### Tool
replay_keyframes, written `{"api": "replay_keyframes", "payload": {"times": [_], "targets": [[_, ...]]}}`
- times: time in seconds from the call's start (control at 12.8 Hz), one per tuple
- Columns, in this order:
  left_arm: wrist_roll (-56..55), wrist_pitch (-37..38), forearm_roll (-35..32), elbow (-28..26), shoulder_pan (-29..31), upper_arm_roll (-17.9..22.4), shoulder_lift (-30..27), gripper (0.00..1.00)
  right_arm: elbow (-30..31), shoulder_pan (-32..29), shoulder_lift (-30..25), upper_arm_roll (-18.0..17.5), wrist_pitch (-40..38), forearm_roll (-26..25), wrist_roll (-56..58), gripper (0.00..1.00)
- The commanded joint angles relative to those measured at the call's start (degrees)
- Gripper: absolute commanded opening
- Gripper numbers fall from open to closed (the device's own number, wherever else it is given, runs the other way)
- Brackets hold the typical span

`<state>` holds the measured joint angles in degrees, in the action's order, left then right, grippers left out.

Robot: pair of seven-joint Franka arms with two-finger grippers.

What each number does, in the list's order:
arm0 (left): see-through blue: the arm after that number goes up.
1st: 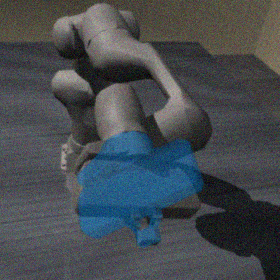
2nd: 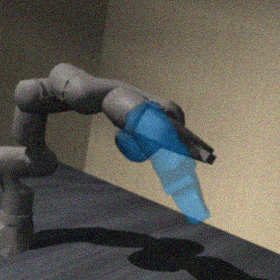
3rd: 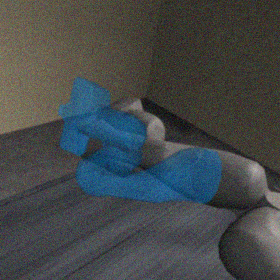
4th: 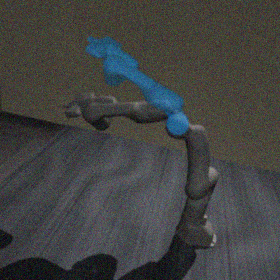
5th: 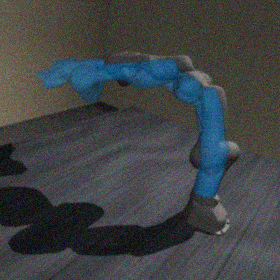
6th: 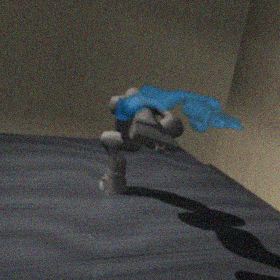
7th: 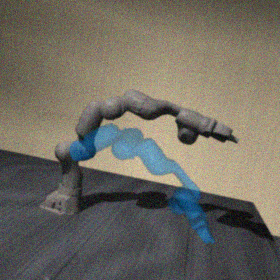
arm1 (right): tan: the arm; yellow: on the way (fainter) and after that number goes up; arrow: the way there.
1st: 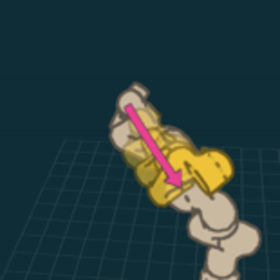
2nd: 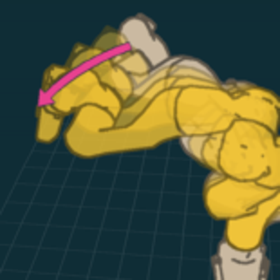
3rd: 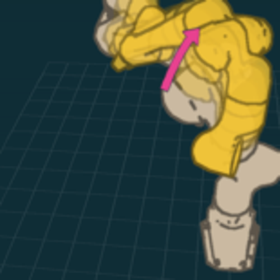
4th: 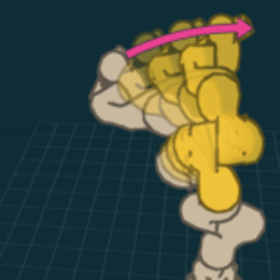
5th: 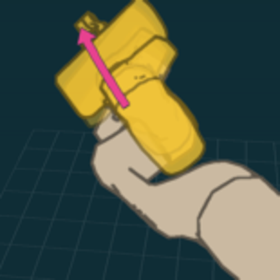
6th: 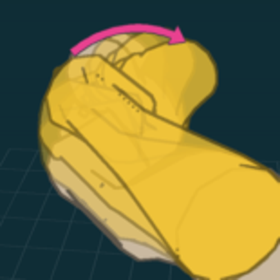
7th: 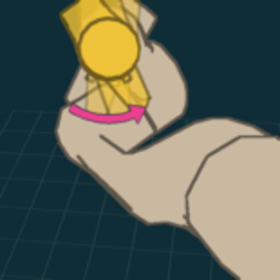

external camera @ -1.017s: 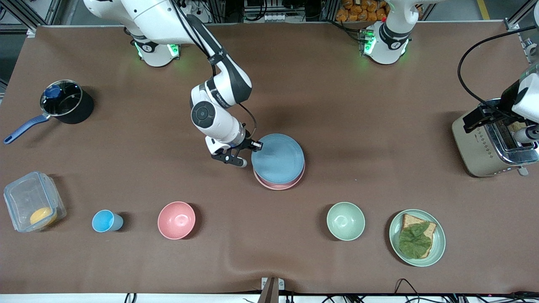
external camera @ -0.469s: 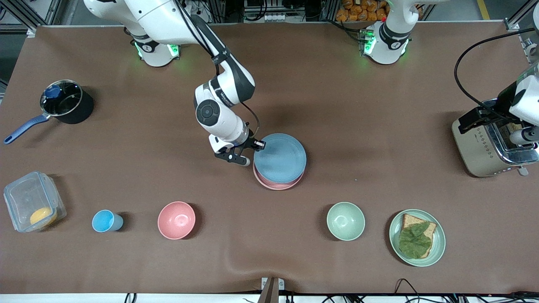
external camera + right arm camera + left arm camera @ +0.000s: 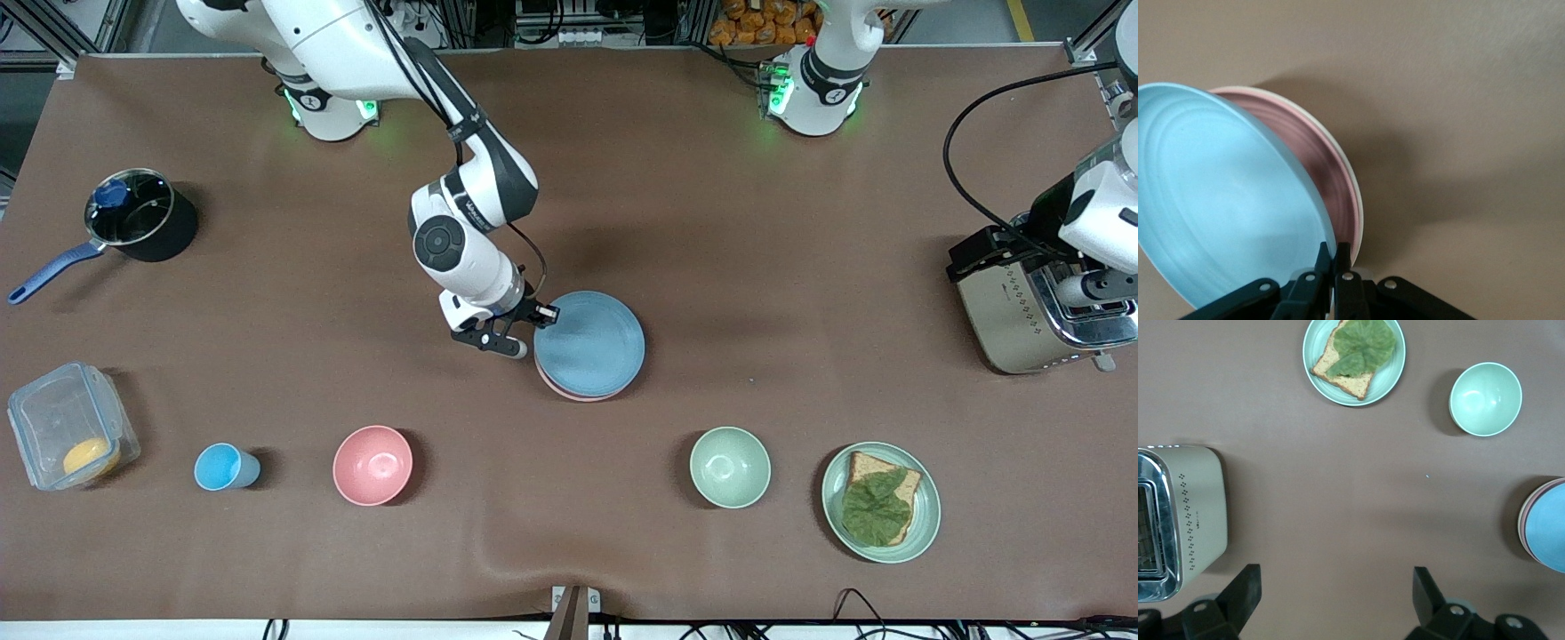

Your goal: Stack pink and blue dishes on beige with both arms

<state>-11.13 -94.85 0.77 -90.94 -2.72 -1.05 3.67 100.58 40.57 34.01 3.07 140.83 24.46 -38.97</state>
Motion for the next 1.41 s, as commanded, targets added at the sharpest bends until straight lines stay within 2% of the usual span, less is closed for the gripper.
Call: {"api": "replay_keyframes", "payload": {"times": [0.0, 0.16, 0.31, 0.47, 0.7, 1.09, 1.33], "targets": [[1.47, 0.98, 1.16, -0.47, 0.08, -0.09, -0.50, 1.00, -1.52, -1.63, -0.08, -0.17, -1.17, -1.70, -1.37, 1.00], [1.38, 1.42, 0.64, -0.38, 0.00, -0.18, -0.94, 1.00, -1.44, -2.51, -2.88, 0.96, -5.27, -1.79, -1.20, 1.00], [1.29, 2.39, 0.55, -0.47, 0.08, -0.88, -1.82, 1.00, -1.44, -2.51, -6.30, 4.20, -12.38, -2.83, 0.03, 1.00], [1.29, 2.57, 0.55, -0.56, 0.08, -0.97, -3.40, 1.00, -1.35, -2.69, -9.03, 8.07, -20.47, -6.17, 7.12, 1.00], [1.29, 3.88, 0.55, -0.64, 0.17, -0.97, -5.77, 1.00, 0.40, -2.69, -11.76, 14.31, -27.69, -13.11, 17.32, 1.00], [1.29, 5.03, 0.55, -1.17, 0.17, -0.97, -7.80, 1.00, 7.87, -2.60, -18.08, 23.89, -27.62, -15.24, 27.01, 1.00], [1.29, 5.03, 0.46, -1.35, 0.08, -1.06, -7.80, 1.00, 9.37, -2.69, -20.20, 24.79, -27.71, -15.32, 27.45, 1.00]]}}
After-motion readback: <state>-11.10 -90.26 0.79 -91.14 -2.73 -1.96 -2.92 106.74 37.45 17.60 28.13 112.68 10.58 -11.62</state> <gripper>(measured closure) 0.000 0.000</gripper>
